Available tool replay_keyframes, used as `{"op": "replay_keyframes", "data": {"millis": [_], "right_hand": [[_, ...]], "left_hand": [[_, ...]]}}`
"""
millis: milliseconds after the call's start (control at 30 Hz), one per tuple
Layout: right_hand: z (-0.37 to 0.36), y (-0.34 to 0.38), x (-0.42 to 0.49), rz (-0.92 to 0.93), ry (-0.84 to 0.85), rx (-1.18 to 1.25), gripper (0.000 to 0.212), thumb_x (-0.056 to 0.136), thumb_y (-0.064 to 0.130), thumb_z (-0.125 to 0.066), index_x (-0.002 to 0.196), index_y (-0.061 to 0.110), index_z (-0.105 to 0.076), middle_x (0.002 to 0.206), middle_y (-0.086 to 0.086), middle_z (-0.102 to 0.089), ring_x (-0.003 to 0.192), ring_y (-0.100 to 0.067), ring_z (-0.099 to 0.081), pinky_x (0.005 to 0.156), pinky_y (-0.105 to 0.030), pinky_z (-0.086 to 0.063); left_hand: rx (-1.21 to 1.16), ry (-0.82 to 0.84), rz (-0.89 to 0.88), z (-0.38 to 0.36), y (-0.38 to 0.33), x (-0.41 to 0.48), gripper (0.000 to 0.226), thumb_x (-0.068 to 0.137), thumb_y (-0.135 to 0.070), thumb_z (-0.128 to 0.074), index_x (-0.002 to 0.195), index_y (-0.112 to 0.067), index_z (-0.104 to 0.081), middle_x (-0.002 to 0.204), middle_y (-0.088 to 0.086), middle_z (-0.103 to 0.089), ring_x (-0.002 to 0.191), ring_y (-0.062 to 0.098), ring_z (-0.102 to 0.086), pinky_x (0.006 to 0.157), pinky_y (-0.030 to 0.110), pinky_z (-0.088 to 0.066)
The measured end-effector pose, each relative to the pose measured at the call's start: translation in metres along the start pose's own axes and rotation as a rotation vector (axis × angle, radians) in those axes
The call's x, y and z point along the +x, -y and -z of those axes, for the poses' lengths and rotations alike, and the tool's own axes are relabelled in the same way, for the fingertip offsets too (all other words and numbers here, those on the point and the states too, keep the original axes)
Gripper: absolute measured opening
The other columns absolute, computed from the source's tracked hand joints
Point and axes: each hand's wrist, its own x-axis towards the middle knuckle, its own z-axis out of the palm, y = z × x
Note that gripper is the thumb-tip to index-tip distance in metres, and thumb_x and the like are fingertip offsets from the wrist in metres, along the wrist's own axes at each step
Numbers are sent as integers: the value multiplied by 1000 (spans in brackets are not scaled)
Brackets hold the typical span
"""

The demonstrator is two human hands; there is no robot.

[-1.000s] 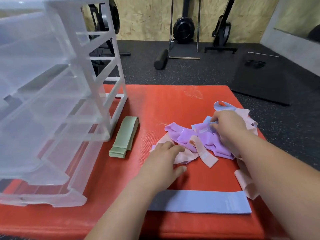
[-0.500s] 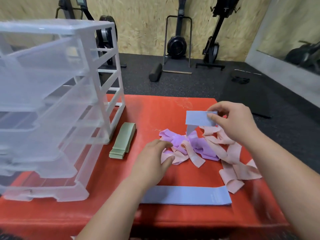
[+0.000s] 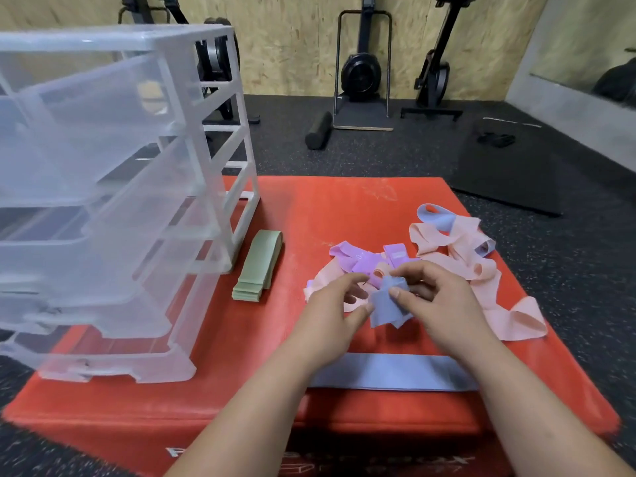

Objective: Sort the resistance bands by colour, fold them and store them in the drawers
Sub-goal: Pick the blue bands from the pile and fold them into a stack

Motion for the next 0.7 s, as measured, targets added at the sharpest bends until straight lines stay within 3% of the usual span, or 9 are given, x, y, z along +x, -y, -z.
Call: {"op": "replay_keyframes", "data": {"millis": [100, 200, 300, 467, 600, 700], "right_hand": [[0, 1, 8, 12, 33, 36, 39, 91, -2, -75, 108, 33, -73, 110, -2, -75, 98, -24, -77, 84, -38, -61], [0, 4, 15, 16, 29, 78, 37, 91, 3, -77, 114, 31, -73, 110, -7, -70, 89, -21, -77, 78, -27, -58], [0, -4, 25, 44, -88, -64, 33, 90, 12, -81, 111, 36, -72, 100, 0, -71, 79, -18, -73, 73, -29, -59], [12, -27, 37, -13, -200, -192, 24, 88, 27, -83, 105, 37, -71, 94, 7, -73, 82, -12, -72, 73, -34, -58], [31, -39, 40, 34, -170, -593, 18, 91, 28, -77, 105, 37, -70, 95, 17, -72, 89, -5, -67, 78, -32, -54], [46, -51, 37, -16, -134, -804, 22, 91, 26, -75, 108, 37, -69, 99, 14, -72, 92, -14, -68, 81, -37, -56]], "left_hand": [[38, -29, -47, 3, 4, 7, 53, 98, -34, -73, 147, -36, -55, 142, -22, -57, 120, -2, -54, 101, 22, -46], [9, -4, -67, 5, 4, 14, 37, 95, -30, -76, 130, -33, -67, 120, -20, -69, 111, 1, -61, 93, 16, -45], [-49, -44, -29, 4, 5, 21, 27, 91, -24, -80, 116, -33, -71, 95, -14, -73, 94, 7, -67, 87, 24, -51], [-82, -118, 45, 8, 13, 30, 31, 92, -15, -74, 115, -35, -70, 85, -11, -73, 81, 11, -69, 79, 33, -55], [49, -125, 40, 9, 20, 29, 31, 92, -18, -73, 116, -38, -69, 96, -16, -73, 89, 4, -67, 81, 30, -54], [221, -44, 8, 5, 21, 26, 30, 92, -25, -74, 119, -38, -69, 101, -19, -69, 93, 6, -63, 86, 33, -54]]}}
